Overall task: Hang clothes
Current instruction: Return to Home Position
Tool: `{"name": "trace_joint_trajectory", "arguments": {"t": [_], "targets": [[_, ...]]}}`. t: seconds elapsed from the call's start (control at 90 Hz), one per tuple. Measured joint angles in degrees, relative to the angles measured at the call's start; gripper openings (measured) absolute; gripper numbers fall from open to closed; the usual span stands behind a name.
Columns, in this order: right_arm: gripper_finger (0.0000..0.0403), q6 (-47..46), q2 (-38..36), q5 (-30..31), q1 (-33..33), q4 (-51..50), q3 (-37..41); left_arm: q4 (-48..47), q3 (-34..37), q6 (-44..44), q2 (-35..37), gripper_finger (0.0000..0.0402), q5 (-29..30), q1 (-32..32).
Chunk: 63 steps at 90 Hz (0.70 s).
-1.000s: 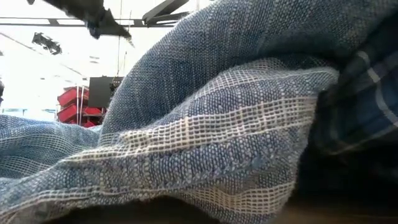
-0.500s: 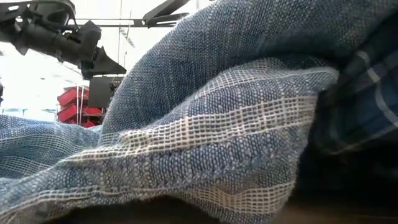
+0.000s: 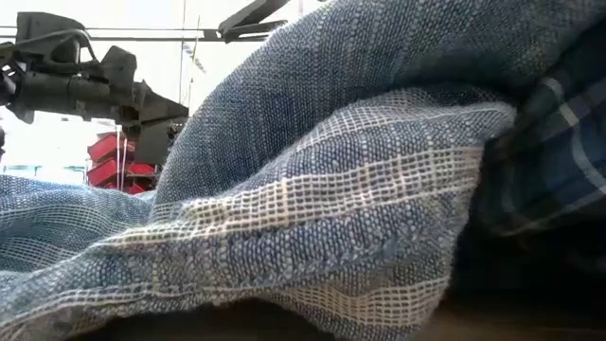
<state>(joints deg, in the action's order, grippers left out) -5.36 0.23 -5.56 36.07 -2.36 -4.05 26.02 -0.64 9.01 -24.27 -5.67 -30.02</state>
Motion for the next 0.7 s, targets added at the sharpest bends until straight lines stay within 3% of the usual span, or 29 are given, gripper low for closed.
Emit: {"name": "trace_joint_trajectory", "arguments": {"t": [0.256, 0.478, 0.7], "targets": [[0.0, 0.15, 0.0, 3.47, 0.04, -2.59, 0.0, -1.19, -0.02, -1.06, -0.11, 0.0, 0.92, 0.02], [0.0011, 6.29, 0.13, 7.3, 0.04, -4.39, 0.0, -2.92, -0.07, -4.09, -0.28, 0.0, 10.42, 0.0], [0.0021, 6.46, 0.13, 7.26, 0.04, -3.53, 0.0, -2.66, -0.07, -0.13, -0.42, 0.0, 10.58, 0.02]]}}
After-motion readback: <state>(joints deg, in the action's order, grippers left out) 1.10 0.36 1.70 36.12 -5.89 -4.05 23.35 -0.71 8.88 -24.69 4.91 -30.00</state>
